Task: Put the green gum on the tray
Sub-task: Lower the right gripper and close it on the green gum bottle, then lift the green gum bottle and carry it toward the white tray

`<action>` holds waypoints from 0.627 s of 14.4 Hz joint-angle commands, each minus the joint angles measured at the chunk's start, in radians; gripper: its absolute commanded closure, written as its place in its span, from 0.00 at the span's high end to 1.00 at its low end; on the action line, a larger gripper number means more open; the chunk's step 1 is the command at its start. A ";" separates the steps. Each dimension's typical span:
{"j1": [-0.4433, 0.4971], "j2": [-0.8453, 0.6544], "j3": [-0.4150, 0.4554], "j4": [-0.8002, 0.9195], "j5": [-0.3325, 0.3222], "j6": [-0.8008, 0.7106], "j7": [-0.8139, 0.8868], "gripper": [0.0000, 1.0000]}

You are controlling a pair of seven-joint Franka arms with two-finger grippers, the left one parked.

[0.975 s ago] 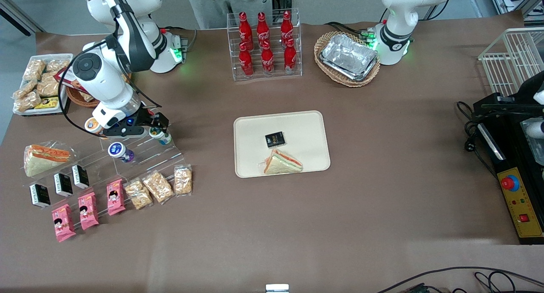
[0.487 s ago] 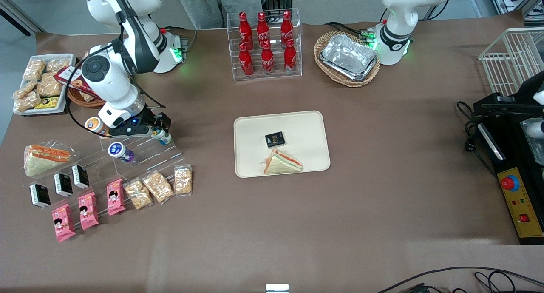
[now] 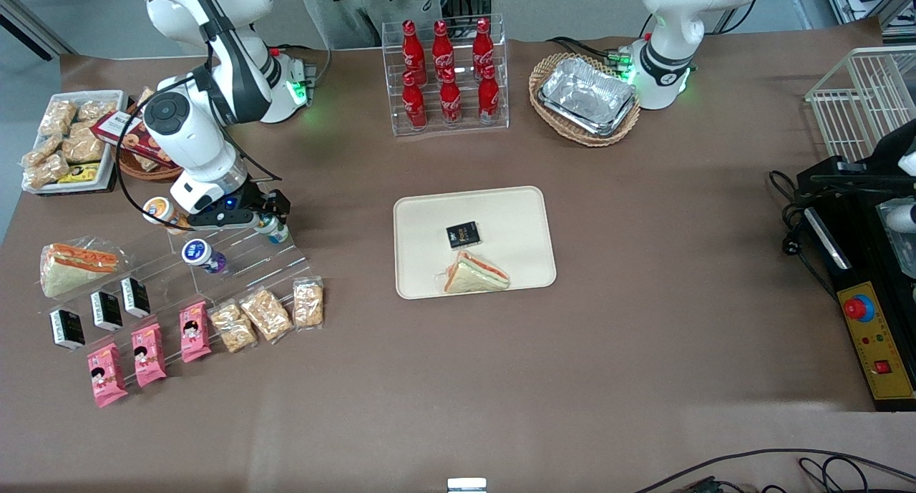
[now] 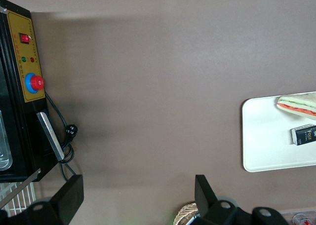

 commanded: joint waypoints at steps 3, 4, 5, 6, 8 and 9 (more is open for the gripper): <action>0.003 0.002 -0.001 -0.026 -0.018 0.054 0.010 0.80; 0.003 0.002 -0.001 -0.026 -0.018 0.054 0.011 0.73; 0.003 0.002 -0.001 -0.024 -0.018 0.054 0.013 0.67; 0.002 0.002 -0.001 -0.021 -0.018 0.054 0.013 0.62; 0.000 -0.003 -0.002 -0.018 -0.018 0.052 0.013 0.53; -0.001 -0.008 -0.002 -0.015 -0.016 0.047 0.014 0.51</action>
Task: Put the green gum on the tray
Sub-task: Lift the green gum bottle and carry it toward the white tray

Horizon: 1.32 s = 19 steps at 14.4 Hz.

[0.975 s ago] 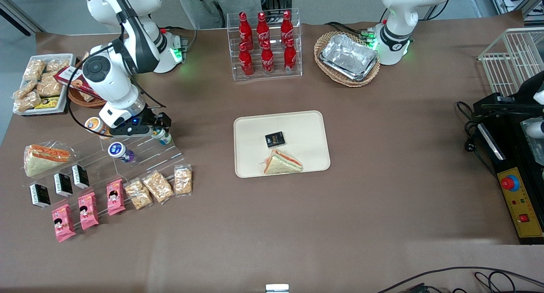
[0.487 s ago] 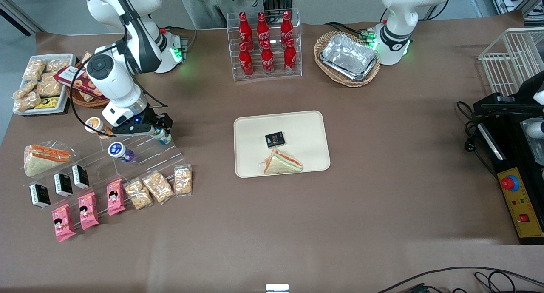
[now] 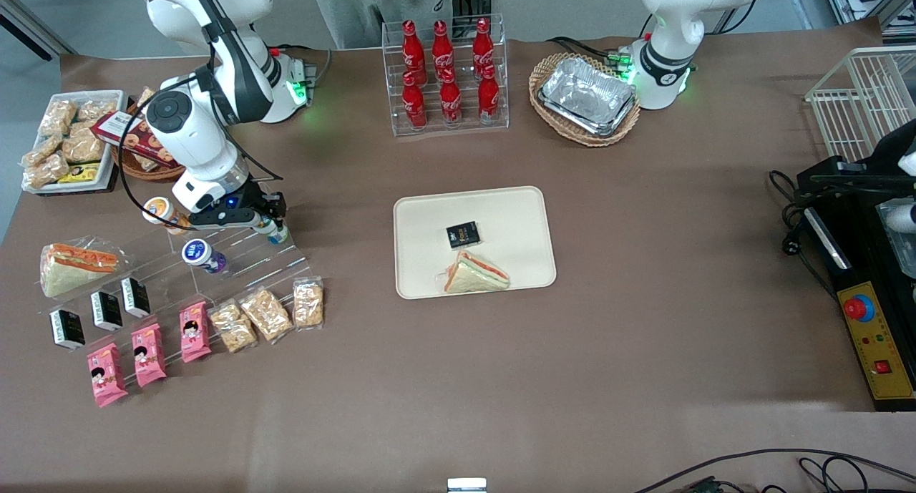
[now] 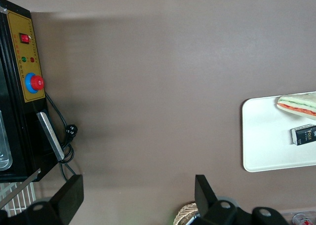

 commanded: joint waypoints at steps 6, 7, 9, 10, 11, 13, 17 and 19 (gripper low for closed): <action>-0.007 -0.066 -0.009 0.203 -0.008 -0.261 0.013 0.40; -0.006 -0.054 -0.008 0.316 -0.005 -0.395 0.011 0.40; -0.004 0.006 -0.008 0.566 0.005 -0.656 0.005 0.40; -0.003 0.029 -0.004 0.671 0.016 -0.755 0.007 0.40; -0.001 0.055 -0.001 0.761 0.041 -0.832 0.010 0.40; 0.025 0.095 0.003 0.889 0.119 -0.921 0.033 0.40; 0.133 0.097 0.060 0.938 0.157 -0.940 0.279 0.40; 0.219 0.133 0.095 0.951 0.153 -0.929 0.441 0.40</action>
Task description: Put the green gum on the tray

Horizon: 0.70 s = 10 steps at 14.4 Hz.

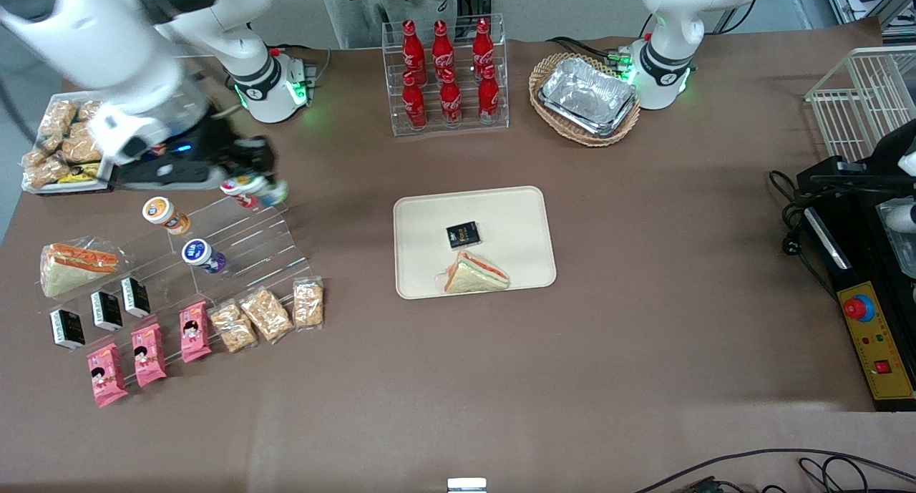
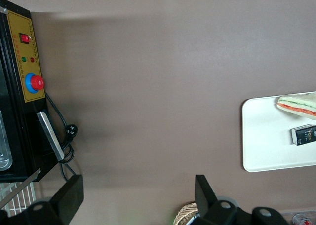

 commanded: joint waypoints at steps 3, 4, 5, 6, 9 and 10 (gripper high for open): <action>0.167 0.141 0.042 0.048 0.023 0.048 0.254 0.40; 0.196 0.167 0.042 0.036 0.025 0.082 0.258 0.40; 0.216 0.195 0.042 0.014 0.023 0.133 0.267 0.40; 0.234 0.214 0.042 -0.021 0.023 0.190 0.273 0.40; 0.274 0.261 0.042 -0.139 0.022 0.373 0.275 0.40; 0.290 0.284 0.042 -0.171 0.017 0.422 0.275 0.40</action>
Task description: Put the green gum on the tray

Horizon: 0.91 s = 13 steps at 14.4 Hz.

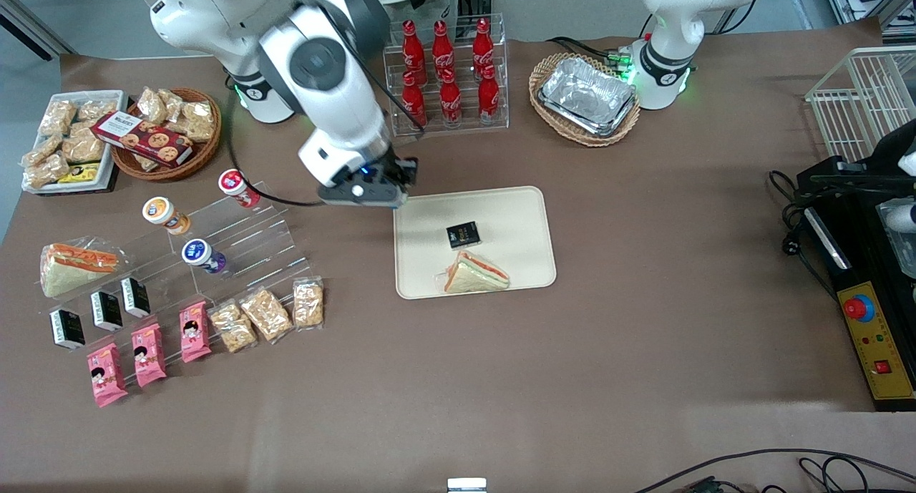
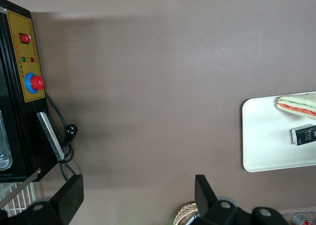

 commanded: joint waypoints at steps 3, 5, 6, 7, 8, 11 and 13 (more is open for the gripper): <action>0.060 0.081 -0.011 -0.232 0.010 0.339 0.010 0.41; 0.075 0.110 -0.011 -0.306 0.010 0.449 0.010 0.41; 0.090 0.133 -0.011 -0.309 0.010 0.463 0.010 0.41; 0.101 0.156 -0.011 -0.309 0.010 0.472 0.010 0.41; 0.103 0.171 -0.011 -0.314 0.010 0.495 0.010 0.41; 0.120 0.188 -0.011 -0.366 0.010 0.589 0.013 0.47; 0.120 0.190 -0.011 -0.366 0.010 0.592 0.018 0.69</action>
